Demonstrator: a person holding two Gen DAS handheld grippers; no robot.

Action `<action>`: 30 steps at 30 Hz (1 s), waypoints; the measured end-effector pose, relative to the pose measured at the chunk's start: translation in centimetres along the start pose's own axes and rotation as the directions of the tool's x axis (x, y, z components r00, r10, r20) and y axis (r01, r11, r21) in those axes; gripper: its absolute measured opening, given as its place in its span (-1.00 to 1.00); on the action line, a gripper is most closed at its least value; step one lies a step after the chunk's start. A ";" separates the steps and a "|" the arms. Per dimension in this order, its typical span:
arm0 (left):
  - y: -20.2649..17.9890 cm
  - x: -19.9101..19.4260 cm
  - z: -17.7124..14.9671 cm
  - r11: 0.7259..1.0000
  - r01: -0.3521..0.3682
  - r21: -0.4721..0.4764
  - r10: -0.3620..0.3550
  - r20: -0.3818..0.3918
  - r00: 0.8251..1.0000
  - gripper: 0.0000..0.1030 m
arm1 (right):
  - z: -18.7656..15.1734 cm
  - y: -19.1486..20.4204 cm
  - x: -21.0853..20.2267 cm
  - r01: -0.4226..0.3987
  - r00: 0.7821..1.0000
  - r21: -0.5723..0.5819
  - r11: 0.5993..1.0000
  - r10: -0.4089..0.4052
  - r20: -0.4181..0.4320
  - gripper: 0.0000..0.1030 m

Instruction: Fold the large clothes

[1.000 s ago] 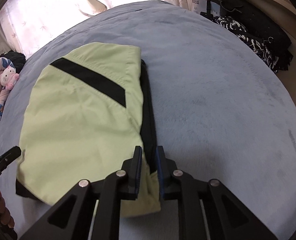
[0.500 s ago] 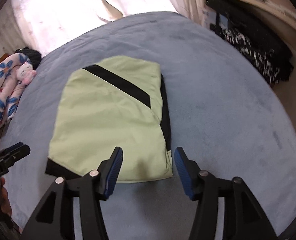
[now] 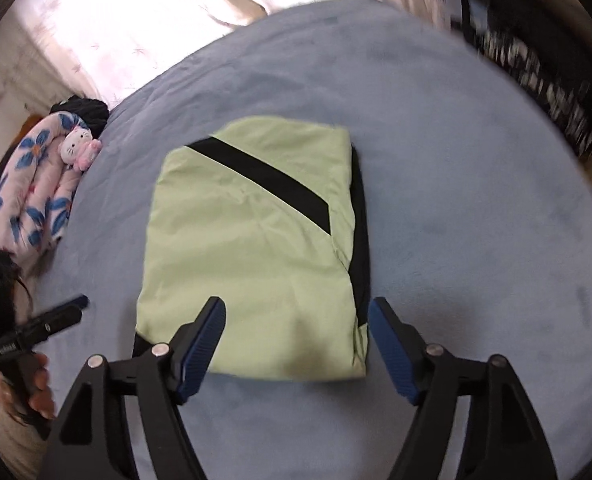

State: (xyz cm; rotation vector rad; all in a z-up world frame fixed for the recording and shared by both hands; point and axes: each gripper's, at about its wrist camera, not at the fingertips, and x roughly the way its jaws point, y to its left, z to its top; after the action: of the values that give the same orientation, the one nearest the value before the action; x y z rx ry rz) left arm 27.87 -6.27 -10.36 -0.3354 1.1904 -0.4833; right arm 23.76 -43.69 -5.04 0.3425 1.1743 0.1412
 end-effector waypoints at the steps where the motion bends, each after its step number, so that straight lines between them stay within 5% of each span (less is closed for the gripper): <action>1: 0.8 1.1 0.3 0.999 0.026 -0.023 -0.027 -0.017 1.000 0.70 | 0.6 -0.8 1.5 -0.021 0.999 0.004 1.000 0.021 -0.031 0.44; 7: 4.6 6.2 1.7 0.982 0.138 -0.131 -0.147 -0.062 0.987 0.70 | 2.2 -4.2 7.4 -0.040 0.994 0.039 0.998 0.044 -0.097 0.44; 13: 5.8 9.2 2.5 0.965 0.210 -0.157 -0.221 -0.060 0.973 0.73 | 3.0 -6.2 10.7 -0.221 0.967 0.086 0.972 0.229 -0.107 0.48; 17: 6.5 11.3 3.1 0.957 0.232 -0.173 -0.246 -0.062 0.967 0.73 | 3.9 -5.8 12.4 -0.364 0.925 0.086 0.927 0.371 -0.082 0.48; 23: 6.3 13.4 3.8 0.948 0.267 -0.175 -0.278 -0.038 0.960 0.74 | 4.7 -4.1 14.0 -0.388 0.920 0.028 0.921 0.389 -0.056 0.47; 25: 5.9 13.4 3.9 0.956 0.244 -0.165 -0.250 -0.018 0.968 0.67 | 4.8 -3.3 14.0 -0.363 0.931 -0.009 0.932 0.362 -0.055 0.21; 26: 5.4 13.2 3.9 0.965 0.214 -0.150 -0.216 0.000 0.976 0.48 | 4.7 -3.1 14.0 -0.343 0.938 -0.027 0.939 0.341 -0.055 0.05; 28: 4.2 12.8 3.8 0.985 0.140 -0.100 -0.140 0.016 0.990 0.21 | 4.6 -3.3 13.7 -0.360 0.932 -0.010 0.933 0.358 -0.060 -0.50; 30: 2.9 12.0 3.9 0.995 0.091 -0.049 -0.090 0.029 0.996 -0.10 | 4.4 -2.4 12.5 -0.340 0.940 -0.022 0.940 0.340 -0.037 -0.64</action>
State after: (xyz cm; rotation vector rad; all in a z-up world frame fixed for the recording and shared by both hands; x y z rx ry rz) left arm 35.50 -10.14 -20.12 -0.4392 1.1659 -0.5263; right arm 32.43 -43.24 -15.35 0.5194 1.1366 0.4667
